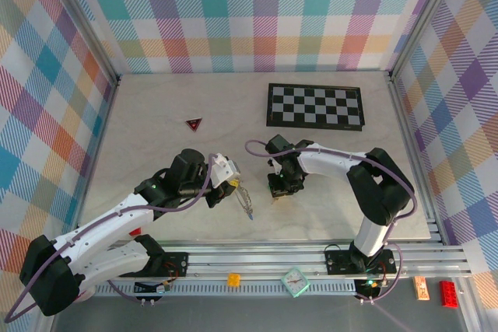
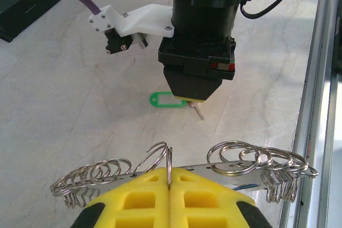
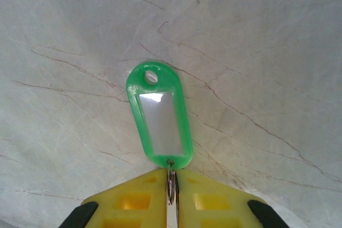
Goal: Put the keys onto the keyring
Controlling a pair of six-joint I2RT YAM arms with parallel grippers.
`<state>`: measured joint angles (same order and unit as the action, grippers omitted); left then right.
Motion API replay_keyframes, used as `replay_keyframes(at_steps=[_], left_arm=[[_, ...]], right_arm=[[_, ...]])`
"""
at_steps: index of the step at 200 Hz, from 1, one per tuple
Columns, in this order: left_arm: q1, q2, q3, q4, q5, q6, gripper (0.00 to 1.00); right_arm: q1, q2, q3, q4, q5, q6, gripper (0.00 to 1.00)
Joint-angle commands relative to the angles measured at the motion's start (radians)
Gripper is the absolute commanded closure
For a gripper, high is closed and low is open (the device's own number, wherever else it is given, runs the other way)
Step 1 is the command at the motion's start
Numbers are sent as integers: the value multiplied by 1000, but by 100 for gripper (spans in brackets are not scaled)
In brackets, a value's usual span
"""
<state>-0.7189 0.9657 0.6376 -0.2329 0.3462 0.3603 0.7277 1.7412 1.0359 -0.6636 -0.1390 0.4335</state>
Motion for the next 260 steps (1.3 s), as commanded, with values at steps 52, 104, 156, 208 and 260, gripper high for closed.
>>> replay_keyframes(at_steps=[52,104,156,208,260], left_arm=[[-5,-1,-4,19,11,11,100],[-5,-4,-4,20,10,11,100],[-5,-5,0,23,9,9,100],[-4,-16,2,27,12,7,100],[-4,-23,-9,51,27,-7,100]], right_arm=[[5,11,16,-25,-4,-6,94],[7,-44,15,-25,9,-13,99],[14,-253,-30,45,6,-155,100],[19,-452,-41,102,-92,-348,100],[19,-508,-17,82,-223,-474,100]])
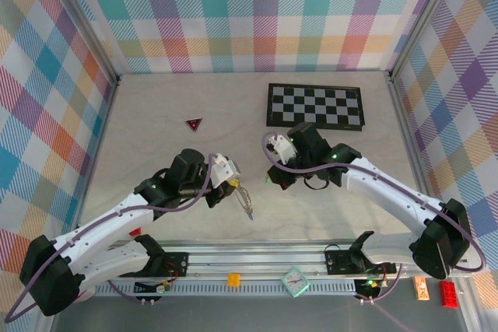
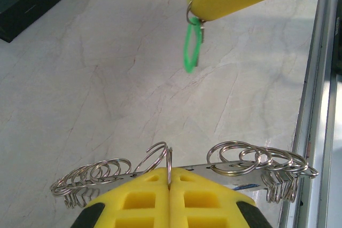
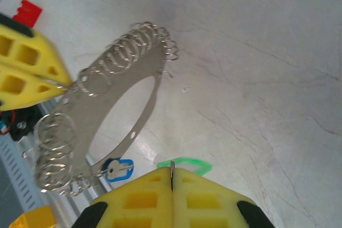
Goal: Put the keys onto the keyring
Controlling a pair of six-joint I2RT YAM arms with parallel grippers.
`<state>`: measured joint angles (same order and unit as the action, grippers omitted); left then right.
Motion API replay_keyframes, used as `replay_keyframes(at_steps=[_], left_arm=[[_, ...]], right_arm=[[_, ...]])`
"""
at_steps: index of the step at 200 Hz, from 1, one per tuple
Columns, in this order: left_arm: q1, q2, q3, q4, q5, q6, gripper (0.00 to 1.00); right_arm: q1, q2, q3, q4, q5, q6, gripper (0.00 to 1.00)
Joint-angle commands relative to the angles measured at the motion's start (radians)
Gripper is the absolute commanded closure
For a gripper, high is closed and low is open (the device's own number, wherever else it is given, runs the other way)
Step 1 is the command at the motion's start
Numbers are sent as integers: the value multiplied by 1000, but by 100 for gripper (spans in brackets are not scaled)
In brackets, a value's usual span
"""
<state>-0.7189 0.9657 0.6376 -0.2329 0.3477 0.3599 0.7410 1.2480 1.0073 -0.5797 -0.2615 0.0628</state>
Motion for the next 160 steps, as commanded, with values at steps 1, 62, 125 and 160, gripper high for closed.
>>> replay_keyframes(at_steps=[1,62,125,160], left_arm=[[-5,-24,-10,52,26,-7,100],[-4,-20,-13,63,66,-10,100],[-5,-12,-16,67,81,-9,100],[-5,-4,-16,69,81,-6,100]], right_arm=[[6,-14,12,-3,-105,-106,100],[36,80,113,-25,-189,-221,100],[78,202,192,-65,-285,-285,100],[84,237,196,-66,-330,-284,100]])
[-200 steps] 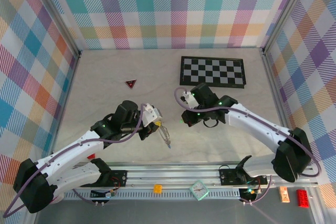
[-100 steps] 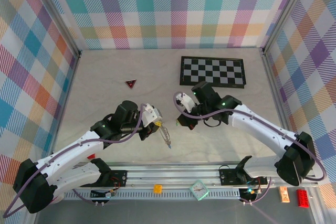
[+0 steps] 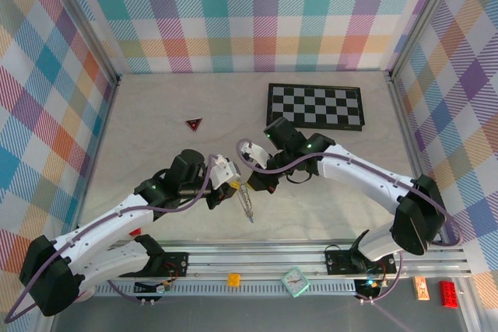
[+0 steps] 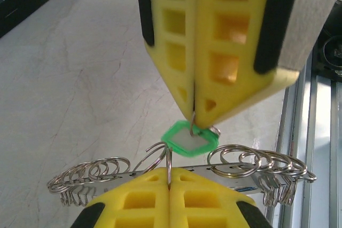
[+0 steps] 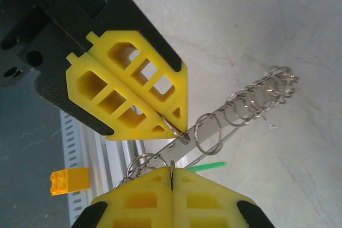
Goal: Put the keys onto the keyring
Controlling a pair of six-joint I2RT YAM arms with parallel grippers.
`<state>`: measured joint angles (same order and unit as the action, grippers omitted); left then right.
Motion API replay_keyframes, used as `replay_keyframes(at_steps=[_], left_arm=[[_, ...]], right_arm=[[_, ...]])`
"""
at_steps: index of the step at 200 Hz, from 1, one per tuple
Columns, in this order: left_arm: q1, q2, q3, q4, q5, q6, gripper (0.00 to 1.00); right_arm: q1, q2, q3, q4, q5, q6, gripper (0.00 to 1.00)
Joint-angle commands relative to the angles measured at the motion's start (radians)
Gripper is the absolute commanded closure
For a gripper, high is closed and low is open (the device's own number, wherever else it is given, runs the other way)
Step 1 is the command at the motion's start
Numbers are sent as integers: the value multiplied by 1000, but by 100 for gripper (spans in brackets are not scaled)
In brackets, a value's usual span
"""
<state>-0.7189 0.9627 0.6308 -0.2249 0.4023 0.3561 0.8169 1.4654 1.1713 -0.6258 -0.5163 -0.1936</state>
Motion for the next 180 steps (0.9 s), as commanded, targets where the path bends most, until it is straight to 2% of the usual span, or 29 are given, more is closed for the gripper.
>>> replay_keyframes(at_steps=[1,180], left_arm=[[-4,-1,-9,61,27,-2,100],[-5,-5,-8,50,30,4,100]], right_arm=[[8,19,33,-20,-75,-27,100],[13,37,22,73,-19,39,100]])
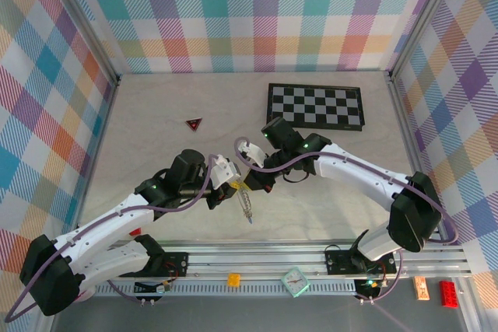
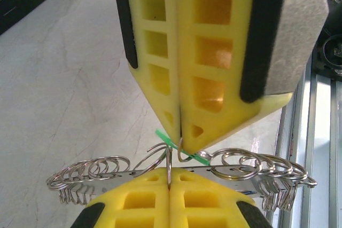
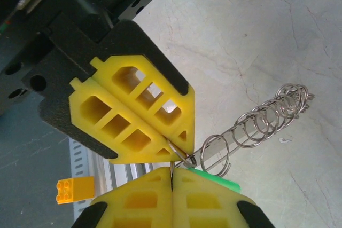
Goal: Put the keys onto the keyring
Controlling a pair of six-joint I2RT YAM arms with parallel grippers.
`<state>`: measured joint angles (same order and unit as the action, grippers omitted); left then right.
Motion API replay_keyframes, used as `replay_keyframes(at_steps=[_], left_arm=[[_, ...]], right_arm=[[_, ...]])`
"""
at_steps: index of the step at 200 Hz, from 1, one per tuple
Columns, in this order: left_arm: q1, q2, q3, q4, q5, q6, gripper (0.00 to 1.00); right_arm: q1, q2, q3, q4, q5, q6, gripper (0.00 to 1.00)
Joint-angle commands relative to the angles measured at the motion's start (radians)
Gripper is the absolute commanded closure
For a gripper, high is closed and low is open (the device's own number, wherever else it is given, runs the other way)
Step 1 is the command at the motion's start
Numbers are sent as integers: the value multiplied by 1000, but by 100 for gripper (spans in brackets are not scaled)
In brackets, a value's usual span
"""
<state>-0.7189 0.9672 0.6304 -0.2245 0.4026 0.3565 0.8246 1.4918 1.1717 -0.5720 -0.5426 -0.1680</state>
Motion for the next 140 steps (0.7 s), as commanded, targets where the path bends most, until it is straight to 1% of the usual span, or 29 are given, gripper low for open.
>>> replay_keyframes(at_steps=[1,41,117,140], left_arm=[[-5,-10,-8,50,30,5,100],[-5,-15,-10,50,29,9,100],[-9,-24,-15,36,18,50,100],[-17,-23,-17,31,15,66,100]], right_arm=[[6,11,22,18,10,14,100],[5,28,28,3,86,52,100],[-15,48,26,6,96,168,100],[-26,51,18,20,76,190,100]])
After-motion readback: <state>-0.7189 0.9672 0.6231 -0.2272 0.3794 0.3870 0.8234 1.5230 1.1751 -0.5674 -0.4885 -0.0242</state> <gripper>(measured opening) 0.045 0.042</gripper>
